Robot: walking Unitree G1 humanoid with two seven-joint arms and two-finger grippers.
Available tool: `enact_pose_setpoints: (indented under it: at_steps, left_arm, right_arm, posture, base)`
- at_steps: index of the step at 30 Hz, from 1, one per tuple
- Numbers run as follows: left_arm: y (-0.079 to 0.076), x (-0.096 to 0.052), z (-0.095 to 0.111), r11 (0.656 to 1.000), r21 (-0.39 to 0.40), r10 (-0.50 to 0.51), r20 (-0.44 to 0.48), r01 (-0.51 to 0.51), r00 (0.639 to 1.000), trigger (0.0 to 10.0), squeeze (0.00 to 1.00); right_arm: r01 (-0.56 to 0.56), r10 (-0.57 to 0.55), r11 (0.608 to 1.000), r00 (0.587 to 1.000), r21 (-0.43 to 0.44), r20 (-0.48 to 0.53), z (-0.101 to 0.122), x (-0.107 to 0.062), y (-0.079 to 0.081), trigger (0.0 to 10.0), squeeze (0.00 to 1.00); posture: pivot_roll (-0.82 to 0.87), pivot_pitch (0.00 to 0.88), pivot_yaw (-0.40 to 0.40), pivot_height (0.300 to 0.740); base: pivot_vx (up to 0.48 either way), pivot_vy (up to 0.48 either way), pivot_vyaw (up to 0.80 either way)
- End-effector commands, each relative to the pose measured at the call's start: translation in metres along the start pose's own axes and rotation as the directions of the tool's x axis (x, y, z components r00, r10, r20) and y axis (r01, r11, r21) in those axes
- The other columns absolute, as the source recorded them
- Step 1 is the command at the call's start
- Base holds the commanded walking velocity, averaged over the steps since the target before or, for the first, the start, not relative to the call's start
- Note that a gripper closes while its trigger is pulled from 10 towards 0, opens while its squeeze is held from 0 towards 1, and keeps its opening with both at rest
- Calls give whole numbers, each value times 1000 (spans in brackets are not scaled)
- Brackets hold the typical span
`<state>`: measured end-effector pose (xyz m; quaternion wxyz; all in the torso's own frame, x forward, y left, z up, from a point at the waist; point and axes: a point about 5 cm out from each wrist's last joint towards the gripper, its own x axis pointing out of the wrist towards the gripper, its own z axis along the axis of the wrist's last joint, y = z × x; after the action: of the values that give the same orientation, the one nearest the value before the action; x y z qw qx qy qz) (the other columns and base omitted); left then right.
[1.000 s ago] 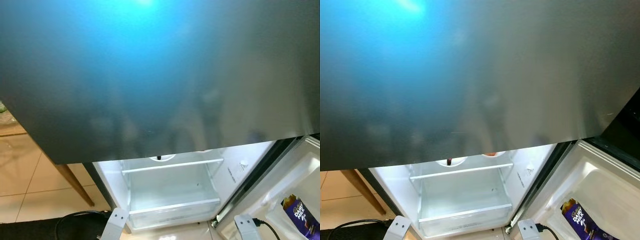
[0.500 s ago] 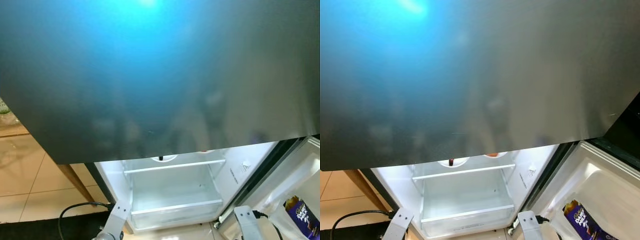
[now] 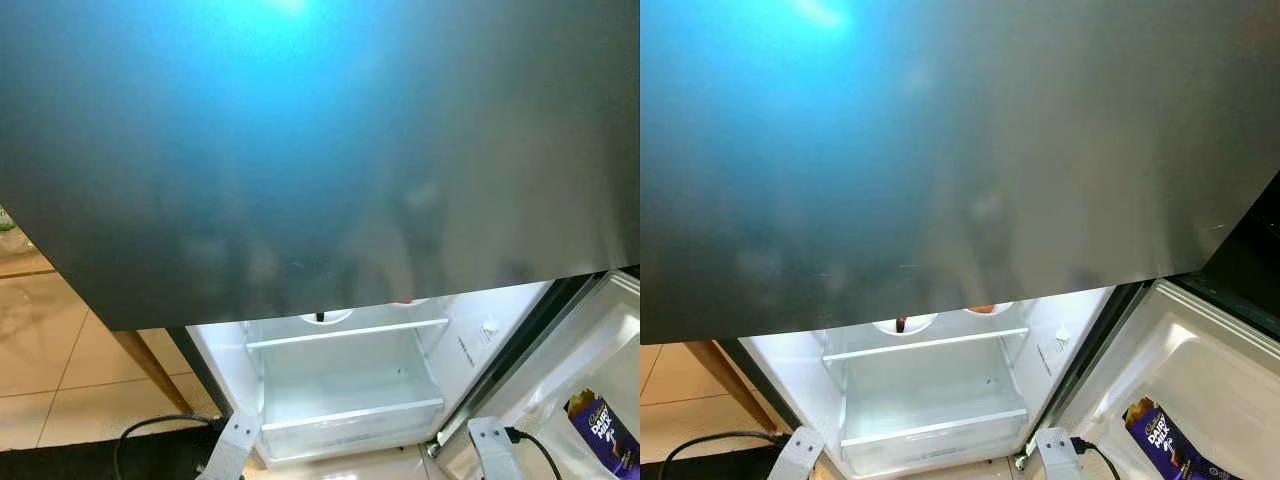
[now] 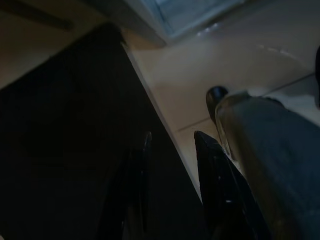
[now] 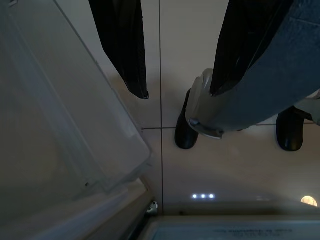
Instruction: Restocking fridge
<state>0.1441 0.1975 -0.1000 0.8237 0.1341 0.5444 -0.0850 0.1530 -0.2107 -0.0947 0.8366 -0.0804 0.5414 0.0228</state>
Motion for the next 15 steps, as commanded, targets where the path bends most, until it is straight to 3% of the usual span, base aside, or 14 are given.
enact_pose_setpoints:
  at_steps: [1,15]
  left_arm:
    - [-6,0,-2,1000,5,-8,-11,8,1000,10000,0]
    - [-15,1,1,999,18,-31,-7,31,1000,10000,0]
  right_arm:
    - [0,0,1000,1000,6,-14,-3,0,1,10000,0]
    - [10,-10,1000,1000,2,-14,-5,-1,-4,10000,0]
  posture:
    - [-7,0,-1,740]
    - [-45,0,0,740]
  base:
    - [0,0,0]
    - [-19,0,0]
